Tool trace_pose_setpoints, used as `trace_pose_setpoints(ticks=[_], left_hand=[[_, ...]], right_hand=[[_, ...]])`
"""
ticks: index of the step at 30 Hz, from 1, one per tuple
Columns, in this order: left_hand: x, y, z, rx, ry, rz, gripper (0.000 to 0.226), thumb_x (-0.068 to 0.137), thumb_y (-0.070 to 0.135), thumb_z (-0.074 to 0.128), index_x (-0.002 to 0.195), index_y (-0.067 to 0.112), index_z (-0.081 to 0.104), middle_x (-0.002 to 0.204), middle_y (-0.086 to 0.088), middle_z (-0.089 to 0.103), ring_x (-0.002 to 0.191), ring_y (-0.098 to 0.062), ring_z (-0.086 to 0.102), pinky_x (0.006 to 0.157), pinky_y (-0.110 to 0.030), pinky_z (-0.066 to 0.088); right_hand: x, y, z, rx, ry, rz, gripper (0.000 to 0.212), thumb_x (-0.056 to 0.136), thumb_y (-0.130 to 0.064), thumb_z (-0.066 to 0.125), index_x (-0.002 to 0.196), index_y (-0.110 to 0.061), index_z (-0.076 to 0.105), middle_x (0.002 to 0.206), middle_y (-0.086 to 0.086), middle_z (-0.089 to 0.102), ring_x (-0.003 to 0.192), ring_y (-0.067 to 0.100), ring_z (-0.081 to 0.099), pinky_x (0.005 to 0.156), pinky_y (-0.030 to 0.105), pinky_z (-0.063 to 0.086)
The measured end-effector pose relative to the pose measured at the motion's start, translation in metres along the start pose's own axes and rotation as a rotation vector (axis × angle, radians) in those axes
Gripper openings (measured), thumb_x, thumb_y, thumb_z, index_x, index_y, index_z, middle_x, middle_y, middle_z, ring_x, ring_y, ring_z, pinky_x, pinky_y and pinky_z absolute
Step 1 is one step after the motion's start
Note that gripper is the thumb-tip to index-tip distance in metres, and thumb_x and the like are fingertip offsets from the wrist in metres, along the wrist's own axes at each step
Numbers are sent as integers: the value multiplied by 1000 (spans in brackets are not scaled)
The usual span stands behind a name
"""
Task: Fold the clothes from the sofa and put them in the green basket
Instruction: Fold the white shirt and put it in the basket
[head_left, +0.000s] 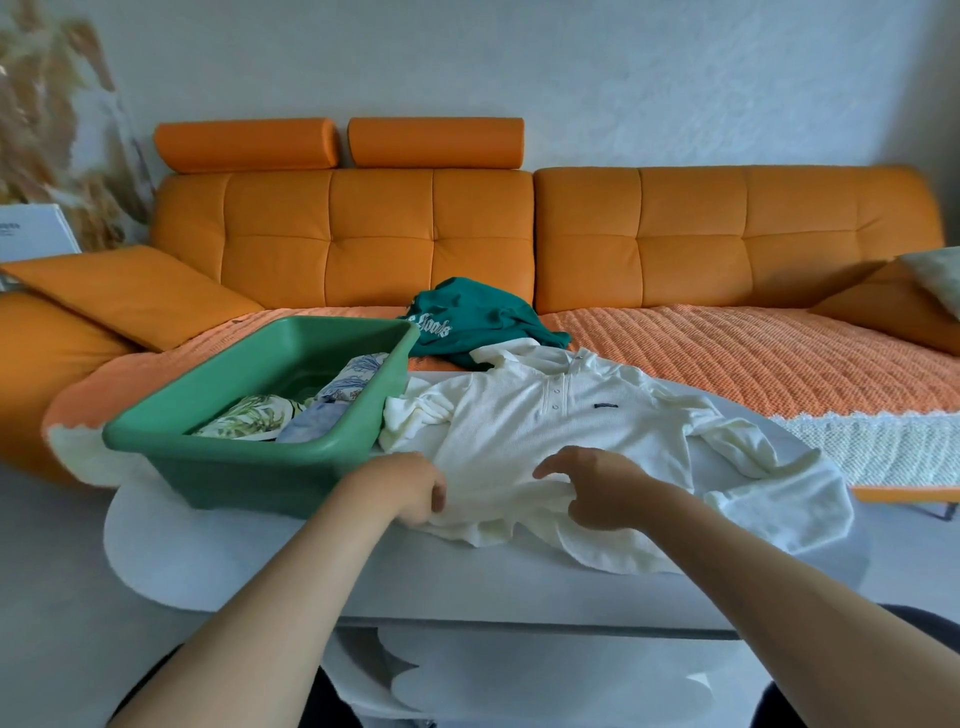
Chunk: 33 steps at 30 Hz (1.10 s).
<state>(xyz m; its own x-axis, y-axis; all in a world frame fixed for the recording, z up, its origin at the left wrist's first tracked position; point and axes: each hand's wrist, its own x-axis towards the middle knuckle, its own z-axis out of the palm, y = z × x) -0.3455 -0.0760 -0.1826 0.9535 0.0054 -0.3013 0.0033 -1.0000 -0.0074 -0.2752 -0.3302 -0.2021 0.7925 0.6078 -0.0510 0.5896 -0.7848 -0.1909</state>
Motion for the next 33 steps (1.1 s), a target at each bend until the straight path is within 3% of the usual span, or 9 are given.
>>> trace_pose_setpoints(ticks=[4,9,15,20,22,25,27,30,33], left_hand=[[10,37,-5,-190,242,232,33,79,19,56,102,42,54,112,13,44,113,-13,46,81,-29,38],[19,79,17,-170,108,364,59,75,26,67,126,42,43,120,11,43,114,-10,42,81,-32,46],[27,88,20,-68,122,310,52,84,-8,44,124,25,50,115,-2,46,110,-25,49,80,-35,43],[14,99,-5,-90,-258,220,58,86,3,48,136,32,52,128,1,55,102,-21,58,69,-28,47],[9,103,-11,-182,-476,188,39,84,11,57,114,35,64,107,5,60,84,-15,59,61,-24,48],[8,102,-16,-493,-691,172,16,88,35,63,98,30,75,94,7,68,75,-13,66,62,-23,52],[15,97,-19,-593,-551,207,27,90,46,58,89,29,79,94,11,74,81,-12,71,67,-24,50],[34,92,-15,-526,-8,221,18,86,48,69,102,41,74,119,14,67,116,-15,59,91,-31,48],[48,83,1,-152,-72,179,92,68,68,75,148,46,34,155,8,25,144,-22,19,116,-48,28]], right_hand=[[-9,10,-6,24,-120,-8,74,77,-25,69,142,-44,39,133,-10,48,103,11,53,85,28,49],[-33,28,-15,21,-325,22,94,67,-38,85,140,-49,27,129,-4,38,122,17,37,103,43,44],[-59,47,-7,-76,-154,-14,59,86,-4,56,135,-36,49,122,-3,52,115,23,54,93,36,47],[-67,56,-28,-89,-262,148,51,86,-11,55,135,-27,59,131,-4,57,122,19,54,95,26,43],[-69,60,-38,70,-439,217,27,90,-30,62,114,-19,71,109,0,65,99,20,61,82,27,45],[-67,61,-46,357,-526,231,57,97,-59,42,82,-18,77,79,0,72,69,17,59,73,31,46],[-60,60,-45,342,-397,170,64,98,-64,35,84,-20,80,86,-4,76,72,13,63,82,33,48],[-45,63,-32,202,-127,84,33,90,-59,61,109,-34,73,119,-10,67,111,11,60,106,37,43],[-33,66,-14,74,-235,64,82,72,-66,75,144,-44,43,158,-3,30,146,24,25,118,52,26]])
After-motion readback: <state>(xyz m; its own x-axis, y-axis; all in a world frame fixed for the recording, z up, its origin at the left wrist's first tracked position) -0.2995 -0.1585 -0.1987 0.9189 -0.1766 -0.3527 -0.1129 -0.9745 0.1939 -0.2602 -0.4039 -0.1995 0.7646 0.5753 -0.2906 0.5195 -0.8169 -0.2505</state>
